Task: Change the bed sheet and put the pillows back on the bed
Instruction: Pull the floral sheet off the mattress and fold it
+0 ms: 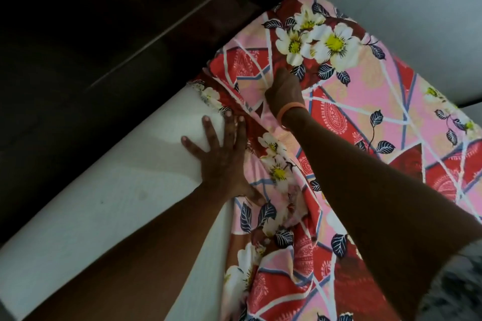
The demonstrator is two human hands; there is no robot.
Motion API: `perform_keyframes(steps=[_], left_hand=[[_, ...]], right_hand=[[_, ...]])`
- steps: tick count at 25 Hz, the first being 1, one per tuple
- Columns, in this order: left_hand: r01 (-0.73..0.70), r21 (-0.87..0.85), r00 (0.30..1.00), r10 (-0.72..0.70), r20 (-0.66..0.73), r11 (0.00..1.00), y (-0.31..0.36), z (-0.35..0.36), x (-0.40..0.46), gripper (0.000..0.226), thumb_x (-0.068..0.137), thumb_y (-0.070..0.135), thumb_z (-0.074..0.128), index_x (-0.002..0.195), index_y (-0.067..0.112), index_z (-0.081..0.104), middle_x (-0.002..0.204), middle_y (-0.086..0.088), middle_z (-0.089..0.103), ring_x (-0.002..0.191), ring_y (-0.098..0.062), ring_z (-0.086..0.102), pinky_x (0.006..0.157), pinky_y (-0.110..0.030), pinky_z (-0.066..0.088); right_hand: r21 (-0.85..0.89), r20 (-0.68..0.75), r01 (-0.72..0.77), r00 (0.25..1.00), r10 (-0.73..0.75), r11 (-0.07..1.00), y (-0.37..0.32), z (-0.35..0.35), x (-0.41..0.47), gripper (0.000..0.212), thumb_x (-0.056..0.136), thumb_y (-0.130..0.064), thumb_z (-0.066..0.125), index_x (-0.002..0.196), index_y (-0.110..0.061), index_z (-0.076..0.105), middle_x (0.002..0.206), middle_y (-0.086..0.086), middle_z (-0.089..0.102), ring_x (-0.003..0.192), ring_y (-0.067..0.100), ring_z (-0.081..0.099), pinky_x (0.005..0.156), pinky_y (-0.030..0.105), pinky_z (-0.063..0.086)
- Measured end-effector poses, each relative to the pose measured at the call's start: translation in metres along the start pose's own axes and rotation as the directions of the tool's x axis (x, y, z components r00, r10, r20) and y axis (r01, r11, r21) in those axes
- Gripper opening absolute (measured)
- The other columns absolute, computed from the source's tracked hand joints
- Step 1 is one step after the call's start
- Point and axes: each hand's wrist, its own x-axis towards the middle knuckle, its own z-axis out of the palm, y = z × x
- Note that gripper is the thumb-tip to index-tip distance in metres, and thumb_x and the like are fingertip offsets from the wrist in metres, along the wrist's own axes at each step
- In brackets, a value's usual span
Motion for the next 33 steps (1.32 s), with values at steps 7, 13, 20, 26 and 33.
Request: perform_keyframes(steps=[7, 13, 20, 26, 33], left_hand=[[-0.031, -0.069, 0.999, 0.028, -0.044, 0.997, -0.003, -0.006, -0.010, 0.176, 0.020, 0.097, 0.060, 0.153, 0.015, -0.023, 0.160, -0.024, -0.020, 0.144, -0.056, -0.011, 0.095, -0.087, 0.001], [-0.291, -0.042, 0.957, 0.290, -0.028, 0.956, 0.013, -0.012, -0.068, 0.103, 0.085, 0.024, 0.066, 0.155, 0.040, -0.007, 0.165, -0.013, -0.005, 0.150, -0.041, 0.008, 0.106, -0.079, 0.009], [-0.699, -0.271, 0.691, 0.723, -0.016, 0.662, 0.066, -0.011, -0.200, 0.011, 0.072, 0.000, 0.071, 0.082, 0.003, 0.072, 0.091, -0.016, 0.071, 0.088, -0.035, 0.066, 0.076, -0.038, 0.051], [-0.330, -0.552, 0.878, 0.464, 0.117, 0.765, 0.041, 0.015, -0.290, 0.053, 0.074, 0.043, 0.072, 0.120, 0.017, 0.065, 0.124, -0.004, 0.062, 0.114, -0.026, 0.056, 0.096, -0.035, 0.048], [-0.162, -0.091, 0.966, 0.177, 0.187, 0.983, -0.045, 0.053, -0.392, 0.054, 0.069, 0.057, 0.078, 0.098, 0.015, 0.062, 0.087, -0.006, 0.061, 0.079, -0.031, 0.062, 0.064, -0.038, 0.049]], right_hand=[[0.208, 0.014, -0.210, 0.977, 0.212, 0.955, 0.052, -0.024, -0.108, 0.065, 0.074, 0.008, 0.059, 0.136, -0.006, 0.051, 0.112, 0.023, 0.067, 0.098, 0.036, 0.067, 0.085, 0.045, 0.056], [-0.202, 0.286, -0.199, 0.924, 0.252, 0.959, 0.081, -0.011, -0.269, 0.032, 0.091, -0.009, 0.050, 0.121, -0.006, 0.056, 0.099, 0.022, 0.068, 0.092, 0.038, 0.067, 0.074, 0.041, 0.052], [-0.333, 0.400, -0.210, 0.851, 0.340, 0.919, 0.121, -0.045, -0.405, 0.025, 0.092, -0.010, 0.047, 0.104, -0.004, 0.067, 0.102, 0.022, 0.069, 0.096, 0.036, 0.067, 0.078, 0.039, 0.051], [-0.275, 0.044, -0.277, 0.953, 0.299, 0.921, 0.128, -0.092, -0.374, 0.039, 0.086, -0.039, 0.054, 0.110, -0.012, 0.068, 0.122, 0.022, 0.057, 0.111, 0.038, 0.058, 0.089, 0.037, 0.044], [-0.357, 0.406, -0.023, 0.897, 0.177, 0.934, 0.077, -0.017, -0.370, 0.075, 0.084, -0.022, 0.067, 0.148, -0.029, 0.028, 0.155, 0.017, 0.017, 0.120, 0.042, 0.054, 0.099, 0.051, 0.043]])
